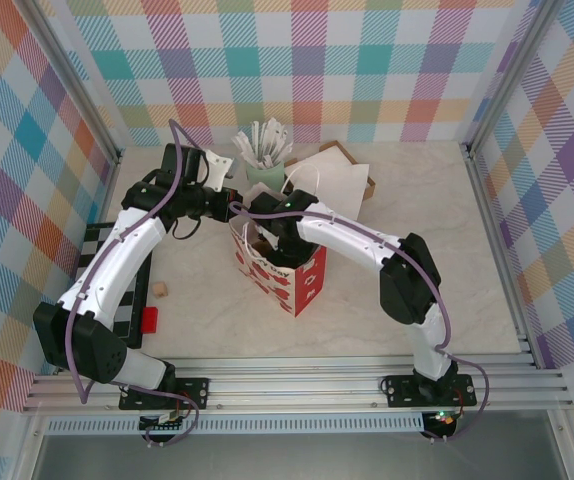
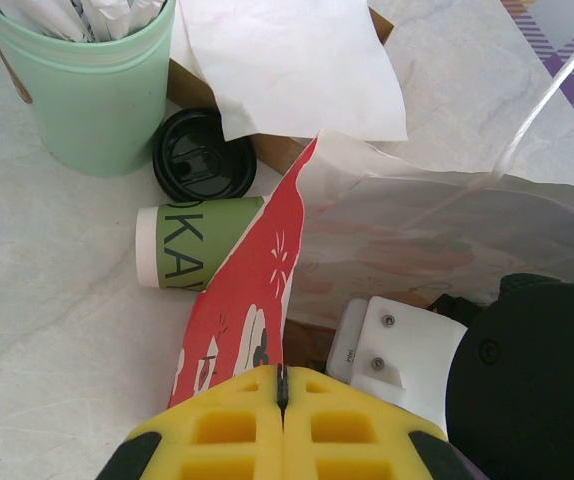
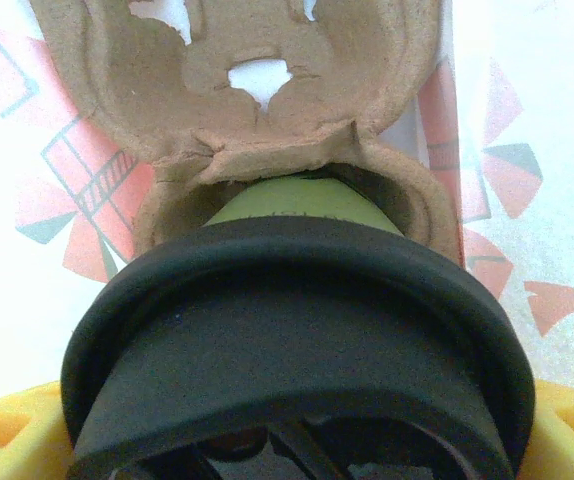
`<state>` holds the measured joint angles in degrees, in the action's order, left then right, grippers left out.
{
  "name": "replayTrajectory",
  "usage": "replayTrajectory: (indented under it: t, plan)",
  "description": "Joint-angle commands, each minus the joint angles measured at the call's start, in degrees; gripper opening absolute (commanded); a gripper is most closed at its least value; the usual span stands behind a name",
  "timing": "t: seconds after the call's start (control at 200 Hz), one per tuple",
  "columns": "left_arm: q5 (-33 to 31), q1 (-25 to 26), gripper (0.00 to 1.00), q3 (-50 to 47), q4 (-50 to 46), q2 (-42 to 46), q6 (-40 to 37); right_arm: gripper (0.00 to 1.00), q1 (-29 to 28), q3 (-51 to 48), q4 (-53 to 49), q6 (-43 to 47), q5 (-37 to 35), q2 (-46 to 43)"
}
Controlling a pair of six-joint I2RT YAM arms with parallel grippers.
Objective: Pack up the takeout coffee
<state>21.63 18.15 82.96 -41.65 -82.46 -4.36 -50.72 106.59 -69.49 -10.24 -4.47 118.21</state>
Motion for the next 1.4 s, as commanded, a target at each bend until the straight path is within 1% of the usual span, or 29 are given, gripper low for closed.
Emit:
replayTrajectory:
  t: [0.0, 0.7, 1.1, 1.395]
  plan:
    - [2.7, 0.0, 0.00, -0.7, 0.2, 1.7, -0.7, 0.38, 0.3, -2.0, 1.7, 0.1, -1.2, 0.0]
    - [2.6, 0.0, 0.00, -0.6, 0.3, 1.4, -0.5, 0.38, 0.3, -4.8, 2.7, 1.4, -1.5, 0.8]
    - [2.9, 0.0, 0.00, -0.7, 0.3, 1.5, -0.5, 0.37, 0.3, -6.8, 4.6, 2.5, -3.2, 1.9]
    - [2.9, 0.0, 0.00, -0.6, 0.2, 1.3, -0.2, 0.37, 0.3, -8.7, 6.4, 2.7, -3.1, 2.0]
